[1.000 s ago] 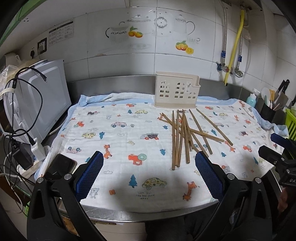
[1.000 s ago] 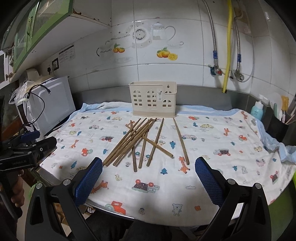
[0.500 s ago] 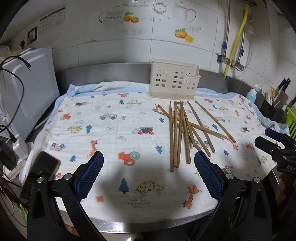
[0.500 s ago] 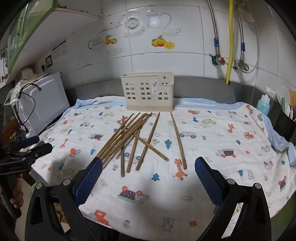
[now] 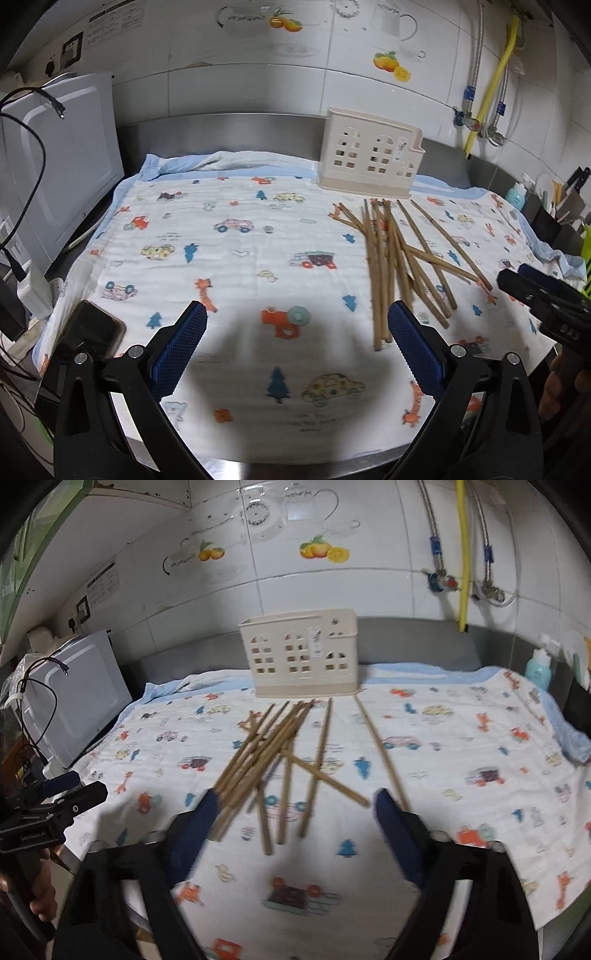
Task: Organize utensils
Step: 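Lower the right tool onto the chopstick pile and close on one chopstick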
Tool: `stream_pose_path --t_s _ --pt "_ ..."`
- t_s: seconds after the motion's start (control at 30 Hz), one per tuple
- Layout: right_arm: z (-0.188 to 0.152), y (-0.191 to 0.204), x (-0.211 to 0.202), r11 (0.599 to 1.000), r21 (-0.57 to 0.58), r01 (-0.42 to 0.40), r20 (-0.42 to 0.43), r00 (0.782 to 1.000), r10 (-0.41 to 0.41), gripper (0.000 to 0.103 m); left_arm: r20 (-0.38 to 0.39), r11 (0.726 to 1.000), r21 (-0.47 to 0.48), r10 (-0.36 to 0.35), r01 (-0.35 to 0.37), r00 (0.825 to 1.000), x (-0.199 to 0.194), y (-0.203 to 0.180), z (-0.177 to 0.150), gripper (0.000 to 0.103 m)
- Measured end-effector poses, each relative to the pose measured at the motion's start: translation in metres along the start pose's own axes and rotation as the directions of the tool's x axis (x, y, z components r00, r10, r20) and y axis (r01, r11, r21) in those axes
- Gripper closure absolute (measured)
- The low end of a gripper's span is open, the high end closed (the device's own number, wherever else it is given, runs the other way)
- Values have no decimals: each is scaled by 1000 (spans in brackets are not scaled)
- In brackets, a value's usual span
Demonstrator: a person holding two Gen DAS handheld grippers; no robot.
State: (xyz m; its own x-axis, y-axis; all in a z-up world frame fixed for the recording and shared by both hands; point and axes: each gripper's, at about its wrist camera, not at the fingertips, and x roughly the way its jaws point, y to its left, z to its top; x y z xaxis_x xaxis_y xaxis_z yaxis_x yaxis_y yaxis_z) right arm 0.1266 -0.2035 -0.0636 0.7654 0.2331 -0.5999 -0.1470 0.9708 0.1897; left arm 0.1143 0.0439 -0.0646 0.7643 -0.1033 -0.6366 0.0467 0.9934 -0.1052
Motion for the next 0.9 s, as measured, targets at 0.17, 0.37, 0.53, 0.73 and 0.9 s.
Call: stream_pose_path --t_s 0.17,0.37,0.53,0.73,0.9 --pt "1 19 22 999 33 1 -33 999 0 35 5 1000 -27 -1 1 1000 -1 19 0 7" --pt "0 33 51 996 91 23 -77 997 -16 58 -1 999 -49 -20 20 1000 6 36 -4 7" --pt "-2 42 70 994 102 28 -111 994 -17 69 -4 997 -66 -36 36 999 12 47 -6 7" --pt "-2 43 83 990 133 55 -127 991 -38 79 -7 996 -76 -56 56 998 18 56 -8 7" --pt "-2 46 91 988 131 87 -140 988 -69 84 -11 994 -86 -69 67 998 21 59 -9 7"
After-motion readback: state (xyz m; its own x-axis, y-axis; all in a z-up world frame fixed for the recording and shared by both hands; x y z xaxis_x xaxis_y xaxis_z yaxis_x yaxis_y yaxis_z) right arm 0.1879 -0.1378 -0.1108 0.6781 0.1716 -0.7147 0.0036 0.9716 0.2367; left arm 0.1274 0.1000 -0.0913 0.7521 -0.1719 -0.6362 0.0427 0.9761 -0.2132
